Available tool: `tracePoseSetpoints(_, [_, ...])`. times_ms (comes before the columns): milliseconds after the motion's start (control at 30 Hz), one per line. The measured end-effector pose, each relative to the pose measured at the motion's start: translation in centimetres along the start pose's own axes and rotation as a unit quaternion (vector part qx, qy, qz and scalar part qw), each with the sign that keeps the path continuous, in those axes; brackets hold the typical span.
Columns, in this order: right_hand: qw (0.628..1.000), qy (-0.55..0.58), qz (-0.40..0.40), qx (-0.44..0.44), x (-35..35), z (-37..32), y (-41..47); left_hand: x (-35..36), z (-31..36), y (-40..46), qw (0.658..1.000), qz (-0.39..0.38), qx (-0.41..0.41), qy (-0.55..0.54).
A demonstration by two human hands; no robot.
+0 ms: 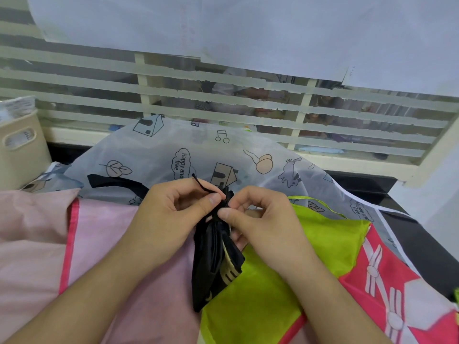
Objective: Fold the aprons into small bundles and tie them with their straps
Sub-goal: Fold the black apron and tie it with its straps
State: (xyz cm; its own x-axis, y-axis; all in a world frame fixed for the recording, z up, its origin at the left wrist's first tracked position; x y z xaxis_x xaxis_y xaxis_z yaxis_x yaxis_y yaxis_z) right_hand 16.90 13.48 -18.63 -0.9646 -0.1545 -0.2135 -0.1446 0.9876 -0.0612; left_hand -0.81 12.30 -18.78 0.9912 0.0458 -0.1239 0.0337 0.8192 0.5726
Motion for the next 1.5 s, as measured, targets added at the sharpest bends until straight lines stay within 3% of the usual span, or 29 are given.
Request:
tracePoseSetpoints(267, [0.971, 0.188, -0.118, 0.091, -0.7, 0.3, 0.5, -0.1, 0.4, 0.0, 0.998, 0.006, -0.042, -0.051])
tracePoseSetpoints(367, [0.976, 0.143, -0.138, 0.092, -0.8, 0.8, 0.8, -0.1, 0.3, -0.1, 0.996, 0.012, -0.059, -0.063])
tracePoseSetpoints(467, [0.988, 0.018, -0.134, 0.068, -0.8, 1.0, 1.0, -0.3, 0.0, -0.1, 0.995, 0.016, -0.078, -0.062])
tracePoseSetpoints(633, [0.985, -0.159, -0.067, 0.005, -2.1, 0.7, 1.1, -0.7, -1.1, 0.1, 0.985, 0.085, -0.136, -0.061])
tracePoseSetpoints(900, [0.984, -0.173, -0.040, 0.022, -4.9, 0.8, 1.6, -2.5, -1.9, 1.2, 0.944, 0.238, -0.193, -0.120])
tracePoseSetpoints(1000, [0.993, -0.108, -0.024, 0.044, -6.0, 0.7, 1.7, -3.1, -2.1, 1.4, 0.933, 0.265, -0.186, -0.159])
tracePoseSetpoints(1100, [0.994, 0.087, -0.039, 0.060, -5.5, 0.9, 1.9, -2.5, -1.7, 1.4, 0.929, 0.240, -0.164, -0.227])
tracePoseSetpoints(1200, [0.948, 0.304, -0.092, 0.030, -3.9, 0.1, 1.8, -1.6, -1.0, 1.3, 0.907, 0.193, -0.151, -0.341])
tracePoseSetpoints(1300, [0.871, 0.467, -0.144, 0.053, -2.5, -0.3, 1.7, -0.8, -0.4, 1.1, 0.880, 0.145, -0.154, -0.425])
tracePoseSetpoints(1367, [0.852, 0.492, -0.161, 0.081, -1.7, -0.2, 1.7, -0.5, -0.4, 1.0, 0.886, 0.125, -0.161, -0.417])
tracePoseSetpoints(1500, [0.880, 0.454, -0.096, 0.101, -1.7, 0.2, 2.0, -0.8, -1.1, 1.2, 0.917, 0.132, -0.177, -0.333])
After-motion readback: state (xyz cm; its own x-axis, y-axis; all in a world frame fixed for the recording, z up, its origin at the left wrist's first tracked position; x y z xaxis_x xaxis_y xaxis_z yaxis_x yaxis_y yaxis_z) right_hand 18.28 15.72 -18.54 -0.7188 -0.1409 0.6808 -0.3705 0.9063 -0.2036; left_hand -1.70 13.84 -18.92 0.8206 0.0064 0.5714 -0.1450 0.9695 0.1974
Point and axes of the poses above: each hand's wrist, its own y-axis towards the middle knuckle, its own x-axis out of the palm, z = x × y, the point moved 1 cm from there along y, towards the middle knuckle, and after that the axes turned 13 degrees about x, right-handed, at the moved point
